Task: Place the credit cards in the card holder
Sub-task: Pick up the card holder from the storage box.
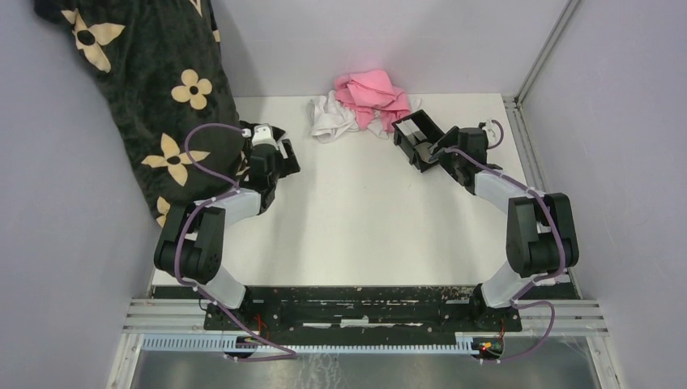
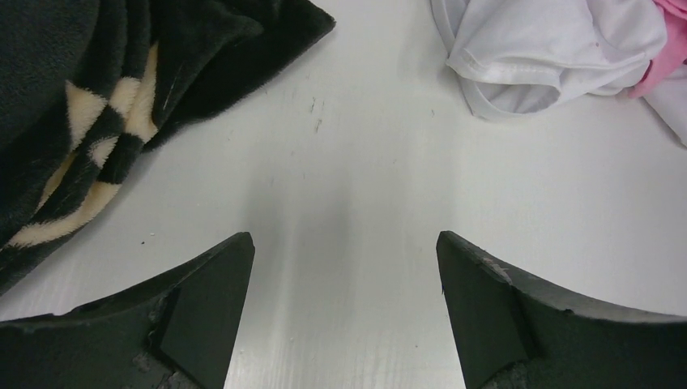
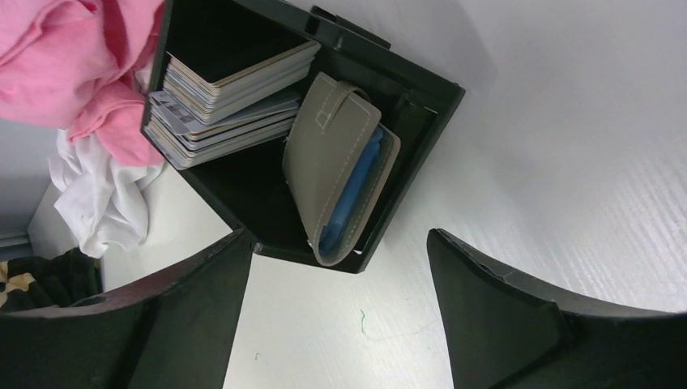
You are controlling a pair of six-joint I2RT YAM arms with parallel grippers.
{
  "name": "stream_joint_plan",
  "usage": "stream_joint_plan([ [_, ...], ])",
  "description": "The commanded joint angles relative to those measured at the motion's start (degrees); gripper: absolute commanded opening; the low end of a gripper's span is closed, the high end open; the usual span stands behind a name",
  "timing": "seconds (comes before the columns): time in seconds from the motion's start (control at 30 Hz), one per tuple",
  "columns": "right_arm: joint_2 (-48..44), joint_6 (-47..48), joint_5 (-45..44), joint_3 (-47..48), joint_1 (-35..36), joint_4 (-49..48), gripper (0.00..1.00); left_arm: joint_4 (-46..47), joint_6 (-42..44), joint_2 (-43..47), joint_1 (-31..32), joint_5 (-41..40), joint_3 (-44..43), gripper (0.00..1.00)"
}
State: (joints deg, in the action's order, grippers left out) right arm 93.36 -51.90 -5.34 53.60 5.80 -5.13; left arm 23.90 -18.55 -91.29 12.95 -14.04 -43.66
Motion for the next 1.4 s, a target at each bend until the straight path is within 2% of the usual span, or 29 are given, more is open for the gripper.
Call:
stream_joint_plan([
  [0.0, 1.76, -2.25, 1.26, 2.92, -0.35, -1.72, 0.85, 3.14, 2.9, -1.14, 0.72, -2.05, -2.26, 0.9],
  [0.3, 6.57, -3.44, 2.78, 5.24, -0.36, -3.22, 0.81, 4.93, 3.05, -2.9, 1.45, -1.65, -2.83, 0.88],
  [0.53, 9.33, -4.25, 3.66, 6.38, -0.44, -4.47, 0.73, 5.79, 3.29, -3.79, 1.55, -1.63, -2.93, 0.86],
  [0.8, 9.12, -4.53, 4.37, 6.01, -0.46, -5.25, 0.65, 6.24, 3.4, -3.79, 1.58, -2.13, -1.99, 0.85],
  [1.37, 6.63, -4.61, 5.16, 5.48, -0.5, -4.88, 0.61, 6.29, 3.03, -2.84, 1.64, -2.17, -0.99, 0.84],
])
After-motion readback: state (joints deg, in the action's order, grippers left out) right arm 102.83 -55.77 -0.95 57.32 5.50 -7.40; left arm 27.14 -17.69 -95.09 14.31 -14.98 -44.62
